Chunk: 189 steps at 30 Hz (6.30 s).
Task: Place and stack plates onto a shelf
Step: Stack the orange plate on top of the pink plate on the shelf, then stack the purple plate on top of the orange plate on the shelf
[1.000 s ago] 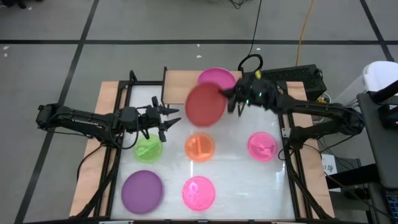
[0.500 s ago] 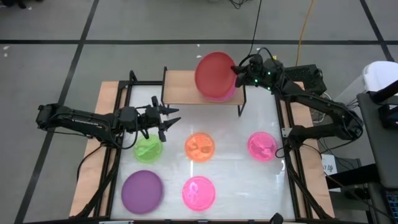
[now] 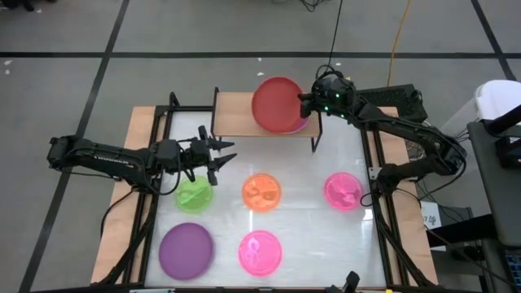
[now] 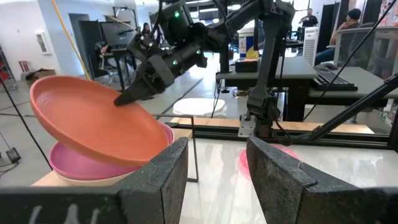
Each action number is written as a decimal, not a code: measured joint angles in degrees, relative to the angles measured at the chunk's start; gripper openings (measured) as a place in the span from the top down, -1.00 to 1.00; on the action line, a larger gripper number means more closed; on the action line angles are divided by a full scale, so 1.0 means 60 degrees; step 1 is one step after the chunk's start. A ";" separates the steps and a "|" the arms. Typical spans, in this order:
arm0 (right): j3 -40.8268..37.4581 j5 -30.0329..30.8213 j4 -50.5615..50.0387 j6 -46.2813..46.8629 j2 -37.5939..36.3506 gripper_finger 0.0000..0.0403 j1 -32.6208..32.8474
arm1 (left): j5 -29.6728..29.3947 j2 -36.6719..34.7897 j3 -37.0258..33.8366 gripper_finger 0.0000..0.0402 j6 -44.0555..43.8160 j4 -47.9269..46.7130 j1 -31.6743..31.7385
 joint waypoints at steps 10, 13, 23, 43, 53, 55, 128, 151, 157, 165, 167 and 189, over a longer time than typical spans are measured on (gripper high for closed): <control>0.0000 0.0902 -0.0264 -0.0525 0.0092 0.94 -0.0011 | 0.0000 0.0000 0.0000 0.15 0.0000 -0.0007 0.0000; 0.0000 0.0898 -0.0465 -0.0741 0.0096 0.92 -0.0007 | 0.0000 0.0000 -0.0002 0.15 0.0001 -0.0007 0.0000; -0.0007 0.0893 -0.0508 -0.0941 0.0012 0.61 -0.0004 | 0.0000 0.0000 -0.0004 0.15 0.0004 -0.0010 0.0000; 0.0769 0.0160 0.0596 -0.4716 0.0002 0.44 0.2811 | -0.0008 0.0000 -0.0012 0.15 0.0462 0.0430 0.0008; 0.2803 0.0153 -0.0231 -0.5834 0.2472 0.43 0.3356 | -0.0015 -0.0004 -0.0011 0.15 0.1044 0.0809 0.0011; 0.3015 0.0153 -0.0271 -0.6063 0.2918 0.43 0.3420 | -0.0015 -0.0004 -0.0011 0.15 0.1153 0.0822 0.0015; -0.2368 0.2142 0.2212 -0.6671 -0.4080 0.43 0.7526 | 0.0888 0.2222 0.4671 0.15 -0.3881 -1.3072 -0.1851; -0.2371 0.2139 0.2169 -0.6383 -0.4057 0.43 0.7654 | 0.3933 0.3923 0.2464 0.15 -0.3784 -1.0744 -0.4133; -0.2371 0.2138 0.2105 -0.6352 -0.4057 0.43 0.7654 | 0.4069 0.3927 0.1705 0.15 -0.3825 -0.9670 -0.4127; -0.2368 0.2139 0.2108 -0.6347 -0.4057 0.43 0.7654 | 0.4299 0.3924 0.1091 0.15 -0.4047 -0.8836 -0.4127; -0.2368 0.2140 0.2107 -0.6310 -0.4057 0.43 0.7654 | 0.4306 0.3923 0.0991 0.15 -0.4049 -0.8706 -0.4127; -0.2366 0.2142 0.2063 -0.6275 -0.4057 0.43 0.7654 | 0.4850 0.3923 0.0543 0.82 -0.4297 -0.8102 -0.3943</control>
